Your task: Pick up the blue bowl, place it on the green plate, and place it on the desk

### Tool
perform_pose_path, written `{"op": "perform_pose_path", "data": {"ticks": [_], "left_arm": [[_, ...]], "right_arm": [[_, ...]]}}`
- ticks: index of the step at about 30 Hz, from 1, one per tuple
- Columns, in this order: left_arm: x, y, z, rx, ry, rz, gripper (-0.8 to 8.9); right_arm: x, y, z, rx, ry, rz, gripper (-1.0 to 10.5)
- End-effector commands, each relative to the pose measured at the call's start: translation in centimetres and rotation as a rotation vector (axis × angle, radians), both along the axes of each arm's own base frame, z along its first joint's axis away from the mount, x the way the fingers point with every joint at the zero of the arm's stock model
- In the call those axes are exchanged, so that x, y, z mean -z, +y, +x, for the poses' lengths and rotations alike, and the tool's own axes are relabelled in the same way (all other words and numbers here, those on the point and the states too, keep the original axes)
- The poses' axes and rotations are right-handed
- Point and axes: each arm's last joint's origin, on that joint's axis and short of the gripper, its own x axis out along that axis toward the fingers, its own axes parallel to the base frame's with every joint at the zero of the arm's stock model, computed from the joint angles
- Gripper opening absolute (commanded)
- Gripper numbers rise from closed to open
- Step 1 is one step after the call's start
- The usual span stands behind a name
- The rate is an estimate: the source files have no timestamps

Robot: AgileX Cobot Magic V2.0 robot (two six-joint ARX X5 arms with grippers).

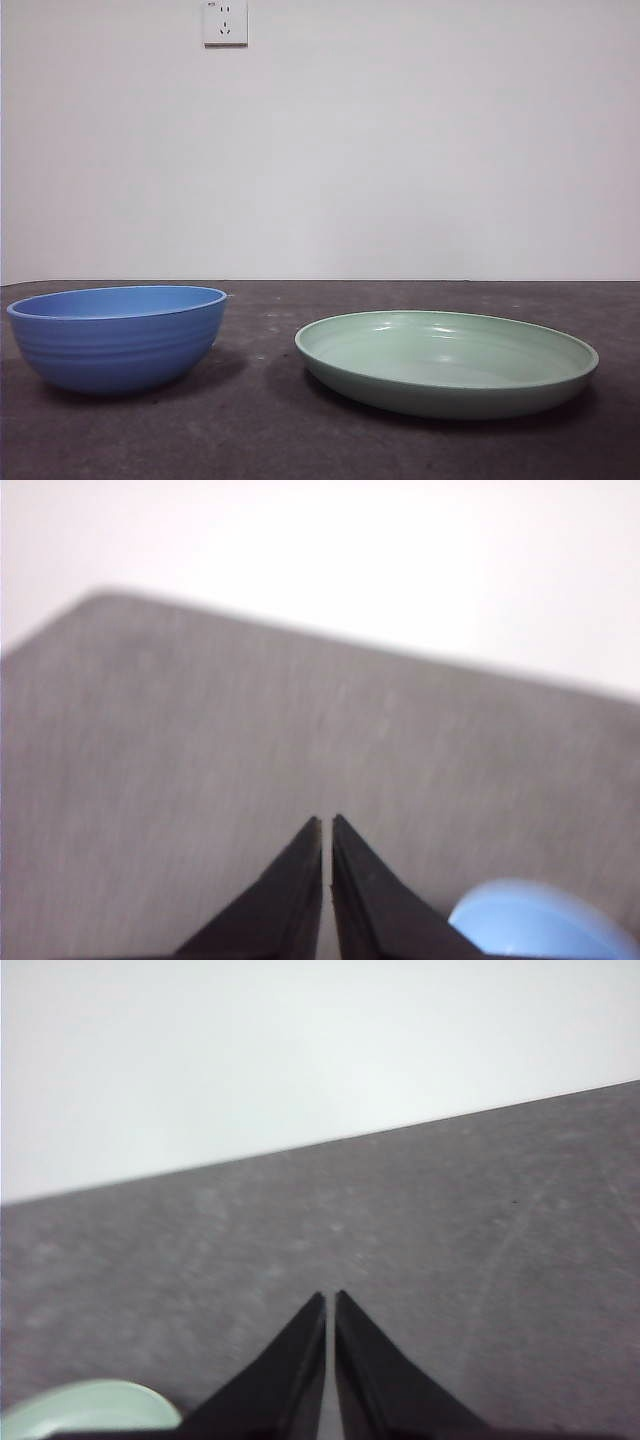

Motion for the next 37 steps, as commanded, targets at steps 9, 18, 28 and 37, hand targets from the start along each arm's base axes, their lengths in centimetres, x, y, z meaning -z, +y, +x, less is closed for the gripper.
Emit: {"op": "perform_pose_path", "data": {"ticks": [9, 18, 28, 37], "left_arm": [[-9.8, -0.7, 1.6, 0.174, 0.050, -0.052, 0.17], [-13.3, -1.7, 4.9, 0.359, 0.253, -0.082, 0.17], [-12.7, -3.2, 8.4, 0.636, 0.407, -0.146, 0.19], [-11.3, -3.7, 10.2, 0.650, 0.483, -0.155, 0.36]], "right_arm": [[-6.5, 0.8, 0.3, -0.257, 0.189, 0.139, 0.1], [-10.7, 1.3, 2.5, -0.465, 0.407, 0.131, 0.1], [-12.5, 1.8, 5.8, -0.655, 0.535, 0.123, 0.1], [-12.2, 1.8, 6.6, -0.700, 0.526, 0.087, 0.1]]}}
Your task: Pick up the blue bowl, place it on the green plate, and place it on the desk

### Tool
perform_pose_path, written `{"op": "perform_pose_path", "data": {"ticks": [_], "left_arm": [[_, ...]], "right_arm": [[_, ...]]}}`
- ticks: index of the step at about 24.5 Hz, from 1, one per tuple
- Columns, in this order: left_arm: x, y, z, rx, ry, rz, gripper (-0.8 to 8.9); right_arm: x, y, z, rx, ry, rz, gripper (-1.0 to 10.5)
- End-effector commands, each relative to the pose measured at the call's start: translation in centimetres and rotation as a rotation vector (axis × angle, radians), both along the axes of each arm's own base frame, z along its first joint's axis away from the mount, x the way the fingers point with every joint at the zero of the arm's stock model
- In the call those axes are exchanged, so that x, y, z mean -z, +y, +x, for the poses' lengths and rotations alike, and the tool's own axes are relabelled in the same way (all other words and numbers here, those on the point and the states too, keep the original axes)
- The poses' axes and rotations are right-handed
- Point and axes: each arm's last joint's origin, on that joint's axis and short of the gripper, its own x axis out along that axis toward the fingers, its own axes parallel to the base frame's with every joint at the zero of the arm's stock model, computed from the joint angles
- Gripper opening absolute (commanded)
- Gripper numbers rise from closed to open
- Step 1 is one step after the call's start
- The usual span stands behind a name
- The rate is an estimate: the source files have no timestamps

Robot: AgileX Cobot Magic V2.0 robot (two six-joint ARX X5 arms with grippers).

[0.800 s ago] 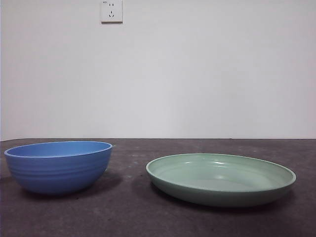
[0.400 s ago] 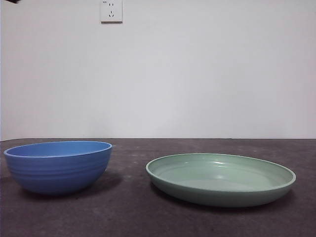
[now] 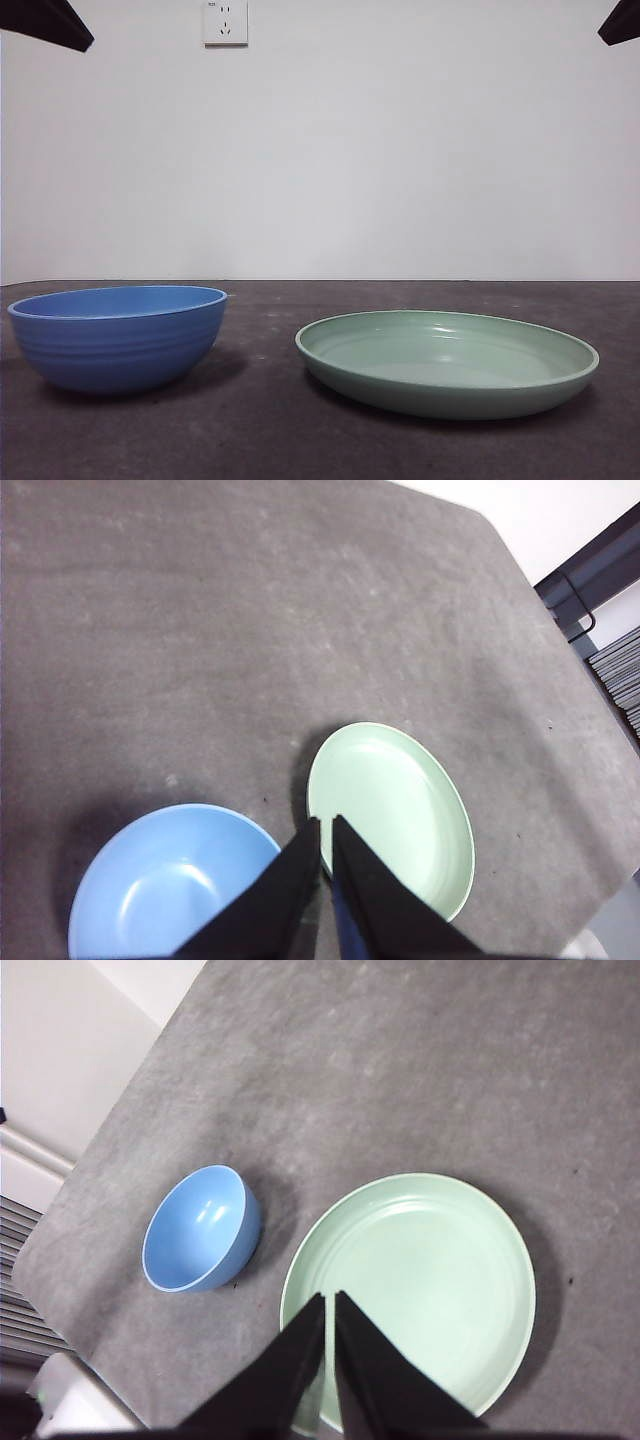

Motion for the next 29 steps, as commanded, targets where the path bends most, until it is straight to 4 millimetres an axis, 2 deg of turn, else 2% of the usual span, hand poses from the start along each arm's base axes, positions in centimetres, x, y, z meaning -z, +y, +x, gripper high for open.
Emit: {"op": "perform_pose_path", "data": {"ticks": [1, 5, 6, 11, 12, 14, 23, 29], "left_arm": [[-0.5, -0.1, 0.4, 0.016, -0.024, 0.004, 0.50], [-0.4, -0.1, 0.6, 0.016, -0.019, 0.005, 2.17], [-0.4, -0.1, 0.6, 0.016, -0.020, 0.004, 2.65], [-0.4, -0.1, 0.6, 0.016, -0.024, 0.004, 5.05], [-0.4, -0.1, 0.6, 0.016, -0.024, 0.004, 5.36], [-0.4, -0.1, 0.6, 0.017, -0.026, 0.006, 5.61], [-0.2, -0.1, 0.5, 0.023, -0.020, 0.024, 5.62], [1.7, 0.2, 0.6, -0.070, 0.153, 0.142, 5.60]], "right_arm": [[-0.6, 0.0, 0.1, -0.015, -0.045, -0.017, 0.1], [-0.5, 0.0, 0.2, 0.011, -0.040, -0.038, 0.7], [-0.5, -0.1, 0.2, 0.016, -0.040, -0.042, 1.2], [-0.5, -0.1, 0.2, 0.023, -0.040, -0.045, 5.1], [-0.5, -0.1, 0.2, 0.022, -0.040, -0.045, 5.5], [-0.5, -0.1, 0.2, 0.022, -0.041, -0.046, 5.6], [-0.5, 0.0, 0.2, 0.013, -0.037, -0.036, 5.6], [-0.5, 0.0, 0.1, 0.013, -0.029, -0.032, 5.6]]}}
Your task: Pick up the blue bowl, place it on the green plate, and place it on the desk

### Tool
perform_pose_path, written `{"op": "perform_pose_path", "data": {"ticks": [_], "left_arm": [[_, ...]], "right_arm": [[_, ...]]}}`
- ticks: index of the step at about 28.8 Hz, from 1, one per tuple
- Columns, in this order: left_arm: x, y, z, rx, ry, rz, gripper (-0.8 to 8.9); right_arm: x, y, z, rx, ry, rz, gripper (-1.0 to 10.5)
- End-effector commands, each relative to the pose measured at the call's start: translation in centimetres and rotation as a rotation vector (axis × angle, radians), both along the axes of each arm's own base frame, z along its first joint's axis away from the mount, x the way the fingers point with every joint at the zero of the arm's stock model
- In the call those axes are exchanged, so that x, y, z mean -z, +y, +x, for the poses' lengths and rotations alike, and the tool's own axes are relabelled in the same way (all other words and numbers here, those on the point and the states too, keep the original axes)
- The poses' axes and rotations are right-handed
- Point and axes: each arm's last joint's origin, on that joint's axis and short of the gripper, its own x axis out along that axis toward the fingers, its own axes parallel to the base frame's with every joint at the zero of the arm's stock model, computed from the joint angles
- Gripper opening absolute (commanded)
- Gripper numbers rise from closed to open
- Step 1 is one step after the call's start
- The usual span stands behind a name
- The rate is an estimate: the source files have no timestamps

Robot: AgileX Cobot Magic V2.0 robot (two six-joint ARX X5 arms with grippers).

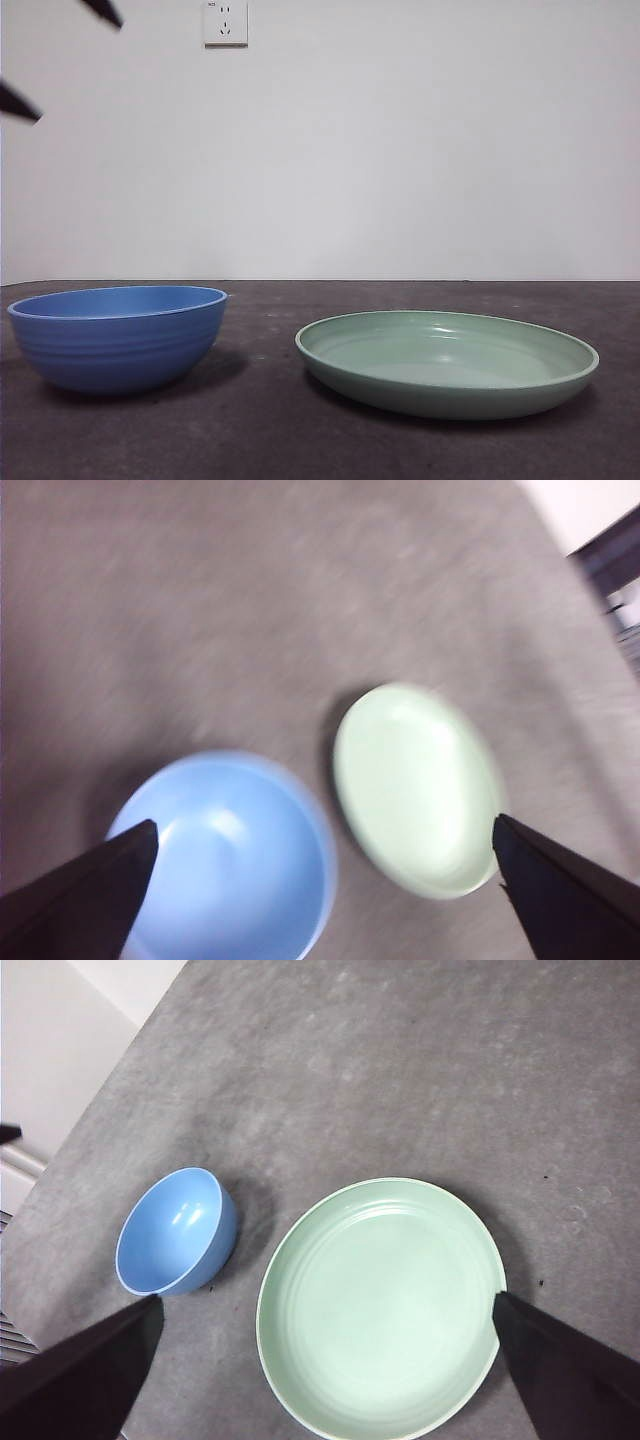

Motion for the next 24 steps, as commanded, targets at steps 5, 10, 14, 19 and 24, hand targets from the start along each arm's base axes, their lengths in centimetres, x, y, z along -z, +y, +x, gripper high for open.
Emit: {"op": "perform_pose_path", "data": {"ticks": [5, 10, 14, 19, 24], "left_arm": [[2.7, 0.3, 1.8, -0.054, 0.176, 0.214, 5.60], [5.0, 0.0, 4.1, -0.045, 0.262, 0.227, 5.58], [6.8, -0.3, 5.8, -0.041, 0.299, 0.232, 5.58], [9.2, -0.4, 7.4, -0.034, 0.373, 0.243, 5.58], [11.5, -0.7, 8.3, -0.020, 0.464, 0.257, 5.51]], "right_arm": [[-0.5, 0.0, 0.1, -0.009, -0.020, 0.002, 5.6], [-0.5, 0.0, 0.1, -0.009, -0.020, 0.002, 5.6], [-0.5, 0.0, 0.1, -0.009, -0.021, 0.002, 5.6], [-0.5, 0.0, 0.1, -0.008, -0.020, 0.002, 5.6], [-0.5, 0.0, 0.1, -0.008, -0.021, 0.001, 5.6]]}}
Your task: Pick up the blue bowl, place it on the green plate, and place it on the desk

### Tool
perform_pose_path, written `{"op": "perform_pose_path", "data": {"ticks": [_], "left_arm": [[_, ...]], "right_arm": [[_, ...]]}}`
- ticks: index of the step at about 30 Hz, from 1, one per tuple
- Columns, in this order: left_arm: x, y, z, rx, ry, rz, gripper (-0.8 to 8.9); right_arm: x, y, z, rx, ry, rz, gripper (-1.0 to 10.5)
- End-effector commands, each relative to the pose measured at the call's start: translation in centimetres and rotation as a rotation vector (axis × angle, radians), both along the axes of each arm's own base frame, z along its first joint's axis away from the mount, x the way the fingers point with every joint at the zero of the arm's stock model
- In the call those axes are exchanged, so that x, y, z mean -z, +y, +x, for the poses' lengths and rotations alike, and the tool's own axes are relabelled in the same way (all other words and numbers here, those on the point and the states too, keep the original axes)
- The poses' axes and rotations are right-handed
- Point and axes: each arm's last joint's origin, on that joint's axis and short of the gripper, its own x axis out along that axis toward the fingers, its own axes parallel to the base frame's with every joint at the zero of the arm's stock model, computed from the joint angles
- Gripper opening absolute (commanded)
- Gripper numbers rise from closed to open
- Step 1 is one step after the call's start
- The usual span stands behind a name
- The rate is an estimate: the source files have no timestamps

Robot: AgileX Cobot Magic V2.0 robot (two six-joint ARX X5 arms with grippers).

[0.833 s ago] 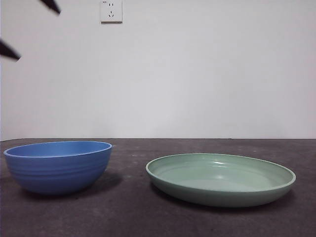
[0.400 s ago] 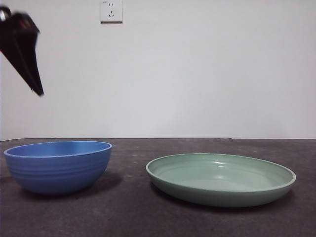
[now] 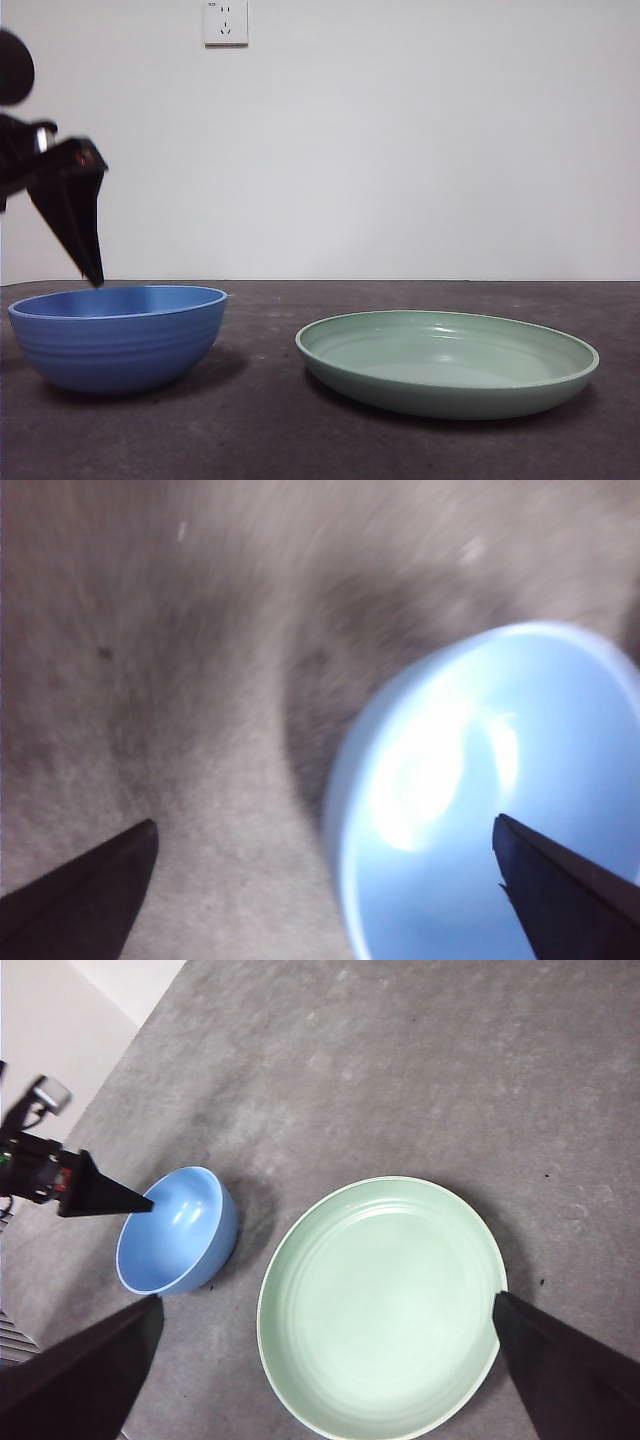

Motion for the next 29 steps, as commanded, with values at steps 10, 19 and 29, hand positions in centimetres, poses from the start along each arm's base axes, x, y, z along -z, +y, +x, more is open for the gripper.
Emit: {"op": "perform_pose_path", "data": {"ticks": [10, 19, 29], "left_arm": [[1.8, -0.4, 1.5, 0.028, 0.030, 0.016, 3.36], [1.9, -0.4, 1.3, 0.042, 0.036, 0.021, 0.15], [1.3, -0.5, 1.6, 0.028, 0.039, 0.016, 0.16]], "right_arm": [[-0.6, 0.0, 0.1, -0.008, -0.022, 0.001, 5.6], [-0.6, 0.0, 0.1, -0.008, -0.022, 0.001, 5.6], [-0.6, 0.0, 0.1, -0.008, -0.022, 0.001, 5.6]]}}
